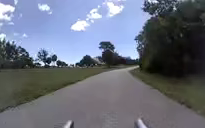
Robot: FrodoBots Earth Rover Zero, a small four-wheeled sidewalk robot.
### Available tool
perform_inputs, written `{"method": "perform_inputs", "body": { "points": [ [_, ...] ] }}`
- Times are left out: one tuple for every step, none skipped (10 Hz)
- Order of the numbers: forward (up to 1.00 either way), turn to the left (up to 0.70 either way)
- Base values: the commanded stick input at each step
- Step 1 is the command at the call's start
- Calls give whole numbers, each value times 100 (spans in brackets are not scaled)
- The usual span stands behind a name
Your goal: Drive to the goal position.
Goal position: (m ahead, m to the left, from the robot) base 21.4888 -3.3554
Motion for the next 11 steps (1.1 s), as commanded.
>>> {"method": "perform_inputs", "body": {
  "points": [
    [50, 0],
    [50, 0],
    [50, 0],
    [50, 0],
    [50, 0],
    [50, 0],
    [50, 0],
    [50, 0],
    [50, -7],
    [50, -23],
    [50, -25]
  ]
}}
